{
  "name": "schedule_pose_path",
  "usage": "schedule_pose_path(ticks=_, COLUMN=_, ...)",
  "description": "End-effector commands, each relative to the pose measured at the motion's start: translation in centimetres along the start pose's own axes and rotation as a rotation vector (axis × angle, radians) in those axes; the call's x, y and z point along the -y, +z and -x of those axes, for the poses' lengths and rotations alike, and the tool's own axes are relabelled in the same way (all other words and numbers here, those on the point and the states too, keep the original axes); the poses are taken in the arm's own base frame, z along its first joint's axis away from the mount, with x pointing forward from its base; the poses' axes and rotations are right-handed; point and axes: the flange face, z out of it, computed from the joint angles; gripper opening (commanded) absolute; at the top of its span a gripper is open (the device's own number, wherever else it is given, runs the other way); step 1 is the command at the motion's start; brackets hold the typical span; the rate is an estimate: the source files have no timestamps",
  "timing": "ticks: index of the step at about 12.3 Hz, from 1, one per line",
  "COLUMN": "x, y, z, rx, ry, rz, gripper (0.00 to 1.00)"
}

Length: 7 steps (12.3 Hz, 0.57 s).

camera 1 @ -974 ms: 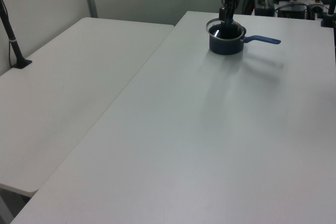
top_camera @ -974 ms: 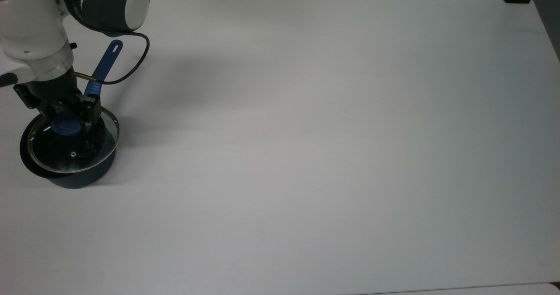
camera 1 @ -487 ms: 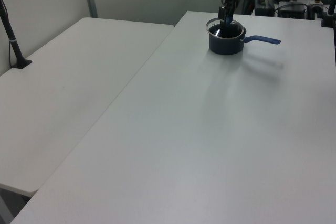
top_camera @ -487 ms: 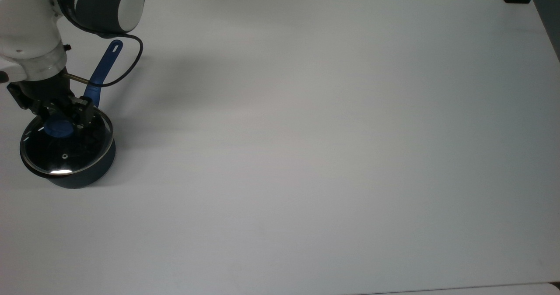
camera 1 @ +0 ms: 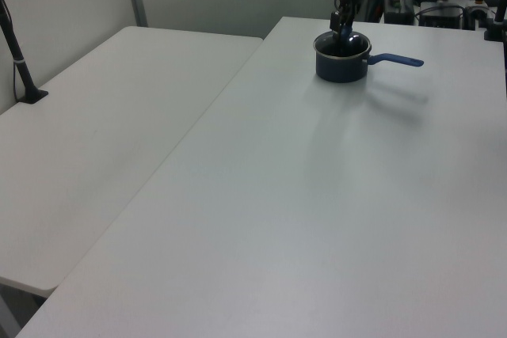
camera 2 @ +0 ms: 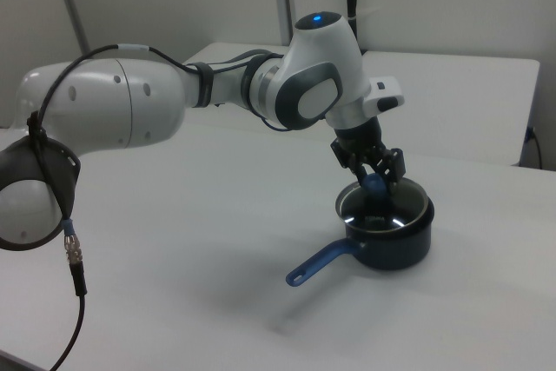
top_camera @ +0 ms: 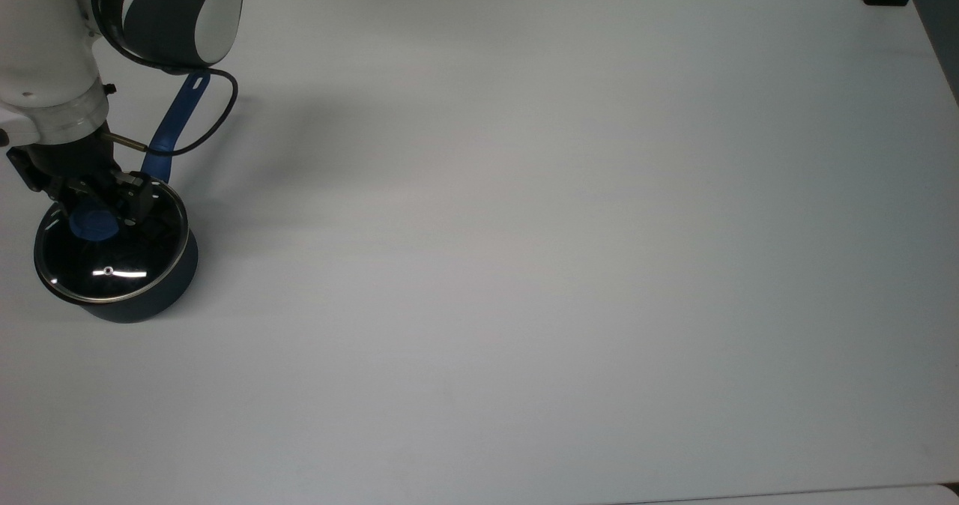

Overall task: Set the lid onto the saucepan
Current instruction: 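Lower the lid onto the saucepan rim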

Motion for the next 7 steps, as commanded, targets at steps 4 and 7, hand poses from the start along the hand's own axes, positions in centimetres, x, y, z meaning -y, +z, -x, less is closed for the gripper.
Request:
schedule_pose_path(ticks=4, x=0.2, y=1.3, z=-0.9, rx=-0.043, ry=0.03, rz=0.0, gripper=0.51)
schedule_pose_path(ticks=7, x=-0.4, y=1.7, z=-1.0, rx=-0.057, ry=0.038, rz=0.011, gripper=0.51)
